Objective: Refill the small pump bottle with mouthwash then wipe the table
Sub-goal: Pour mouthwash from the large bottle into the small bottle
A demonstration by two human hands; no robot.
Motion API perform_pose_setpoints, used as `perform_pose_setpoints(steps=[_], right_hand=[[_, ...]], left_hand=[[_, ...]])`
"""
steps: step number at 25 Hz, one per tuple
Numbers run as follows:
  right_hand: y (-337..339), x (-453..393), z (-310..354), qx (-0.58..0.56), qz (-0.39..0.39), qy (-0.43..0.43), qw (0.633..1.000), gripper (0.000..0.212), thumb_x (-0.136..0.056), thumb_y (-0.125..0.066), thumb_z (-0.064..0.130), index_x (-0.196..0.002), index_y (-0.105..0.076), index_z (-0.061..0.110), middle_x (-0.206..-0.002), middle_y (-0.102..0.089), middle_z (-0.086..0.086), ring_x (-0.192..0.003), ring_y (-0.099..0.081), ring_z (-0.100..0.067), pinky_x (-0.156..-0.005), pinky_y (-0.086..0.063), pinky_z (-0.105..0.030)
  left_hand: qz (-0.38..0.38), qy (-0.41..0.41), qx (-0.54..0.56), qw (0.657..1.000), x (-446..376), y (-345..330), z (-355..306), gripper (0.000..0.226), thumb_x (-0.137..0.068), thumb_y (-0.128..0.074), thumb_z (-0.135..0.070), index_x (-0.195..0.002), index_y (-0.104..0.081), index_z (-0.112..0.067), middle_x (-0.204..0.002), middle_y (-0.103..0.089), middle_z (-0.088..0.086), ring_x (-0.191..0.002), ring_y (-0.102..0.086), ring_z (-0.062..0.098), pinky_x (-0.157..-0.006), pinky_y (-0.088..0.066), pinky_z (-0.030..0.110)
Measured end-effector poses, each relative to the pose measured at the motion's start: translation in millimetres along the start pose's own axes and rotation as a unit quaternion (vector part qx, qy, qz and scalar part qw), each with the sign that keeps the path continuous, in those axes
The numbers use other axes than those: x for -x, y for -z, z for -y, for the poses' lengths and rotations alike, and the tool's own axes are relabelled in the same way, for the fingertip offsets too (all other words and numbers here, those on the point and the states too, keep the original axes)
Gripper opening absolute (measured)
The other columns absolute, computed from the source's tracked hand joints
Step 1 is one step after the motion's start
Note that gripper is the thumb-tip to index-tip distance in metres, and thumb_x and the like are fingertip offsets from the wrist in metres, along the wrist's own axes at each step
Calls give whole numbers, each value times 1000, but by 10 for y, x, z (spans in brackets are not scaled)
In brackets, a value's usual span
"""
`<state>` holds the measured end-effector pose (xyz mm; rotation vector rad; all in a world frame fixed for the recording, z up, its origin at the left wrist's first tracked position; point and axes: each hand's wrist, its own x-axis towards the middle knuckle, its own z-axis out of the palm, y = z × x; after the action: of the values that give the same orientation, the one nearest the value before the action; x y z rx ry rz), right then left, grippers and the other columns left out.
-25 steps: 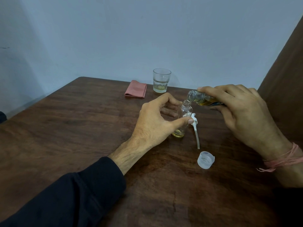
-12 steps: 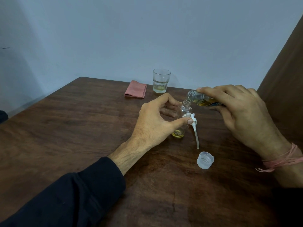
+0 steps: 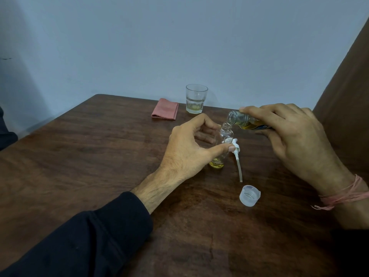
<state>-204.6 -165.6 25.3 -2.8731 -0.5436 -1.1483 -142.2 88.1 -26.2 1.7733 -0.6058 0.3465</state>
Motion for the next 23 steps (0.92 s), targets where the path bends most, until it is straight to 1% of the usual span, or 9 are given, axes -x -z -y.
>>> perform_pose_setpoints(steps=[2, 7, 16, 20, 23], right_hand=[[-4, 0, -1, 0, 1, 0, 1000, 62, -102, -70, 9, -159, -57, 30, -130, -72, -5, -118, -66, -36, -95, -48, -56], [-9, 1, -10, 4, -2, 1, 1000, 63, -101, -71, 7, -158, -58, 30, -130, -72, -5, -117, -66, -36, -94, -48, -56], [-6, 2, -8, 2, 0, -2, 1000, 61, -101, -69, 10, -158, -58, 30, -129, -72, -4, -117, -67, -36, -94, -48, -55], [-2, 6, -3, 2, 0, 0, 1000, 61, -102, -68, 10, -158, -58, 30, -129, -72, -4, -116, -66, -36, -94, -47, -54], [4, 6, -7, 2, 0, 0, 1000, 61, -102, -69, 10, -158, -58, 30, -129, -72, -4, -117, -66, -36, -94, -48, -54]], left_hand=[[0, 0, 2, 1000, -1, -4, 1, 47, -74, -108, -47, -106, -77, -29, -102, -85, -13, -93, -84, 3, -84, -70, 29], [2, -6, 6, 1000, -1, -3, -6, 48, -74, -107, -48, -106, -77, -29, -101, -84, -16, -92, -83, 2, -83, -68, 21], [-3, -6, 3, 1000, 2, -8, -3, 49, -73, -108, -49, -105, -77, -30, -101, -84, -16, -92, -83, 2, -83, -68, 22], [-3, -3, 1, 1000, 4, -13, -4, 49, -72, -108, -50, -104, -77, -31, -104, -83, -20, -91, -83, 2, -82, -68, 23], [-3, -4, 0, 1000, 2, -9, 0, 49, -72, -108, -50, -105, -77, -30, -102, -84, -17, -91, -83, 3, -84, -70, 28]])
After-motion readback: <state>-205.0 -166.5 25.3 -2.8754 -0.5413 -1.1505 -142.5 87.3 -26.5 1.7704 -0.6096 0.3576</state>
